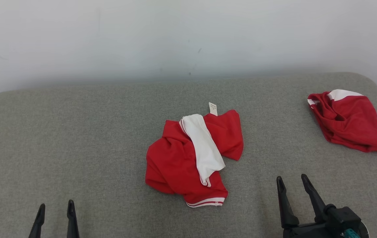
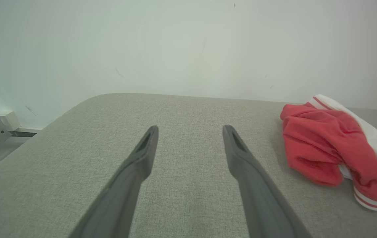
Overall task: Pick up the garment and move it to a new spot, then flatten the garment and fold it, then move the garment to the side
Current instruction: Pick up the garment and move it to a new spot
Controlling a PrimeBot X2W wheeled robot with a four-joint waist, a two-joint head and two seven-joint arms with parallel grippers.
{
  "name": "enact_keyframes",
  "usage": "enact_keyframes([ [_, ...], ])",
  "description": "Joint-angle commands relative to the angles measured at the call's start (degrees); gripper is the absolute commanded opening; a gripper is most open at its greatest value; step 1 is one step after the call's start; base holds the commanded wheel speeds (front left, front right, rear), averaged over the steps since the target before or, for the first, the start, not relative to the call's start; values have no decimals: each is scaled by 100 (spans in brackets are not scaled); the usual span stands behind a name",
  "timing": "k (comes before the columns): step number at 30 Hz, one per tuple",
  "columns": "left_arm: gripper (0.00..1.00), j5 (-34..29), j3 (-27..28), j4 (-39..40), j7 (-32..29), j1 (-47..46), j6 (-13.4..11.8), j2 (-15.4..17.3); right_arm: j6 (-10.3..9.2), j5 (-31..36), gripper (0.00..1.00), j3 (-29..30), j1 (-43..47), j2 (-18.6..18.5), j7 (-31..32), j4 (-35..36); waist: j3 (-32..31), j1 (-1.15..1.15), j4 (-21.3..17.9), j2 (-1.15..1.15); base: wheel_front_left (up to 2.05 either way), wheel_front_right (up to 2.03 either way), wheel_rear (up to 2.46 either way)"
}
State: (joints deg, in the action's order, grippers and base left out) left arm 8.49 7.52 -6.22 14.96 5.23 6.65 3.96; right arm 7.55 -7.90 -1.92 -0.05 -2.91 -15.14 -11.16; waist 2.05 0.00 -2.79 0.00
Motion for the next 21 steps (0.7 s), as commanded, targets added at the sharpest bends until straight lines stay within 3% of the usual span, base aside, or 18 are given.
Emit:
enact_keyframes([
  [1, 100, -73, 22, -14, 20, -44, 39, -22, -12, 15, 100, -9, 12, 5, -10, -9, 4, 0, 1, 0, 0, 0, 0],
  [21, 100, -128, 146, -33, 21, -92, 88, -94, -11, 41, 100, -4, -30, 5, -9, -38, 40, 0, 14, 0, 0, 0, 0],
])
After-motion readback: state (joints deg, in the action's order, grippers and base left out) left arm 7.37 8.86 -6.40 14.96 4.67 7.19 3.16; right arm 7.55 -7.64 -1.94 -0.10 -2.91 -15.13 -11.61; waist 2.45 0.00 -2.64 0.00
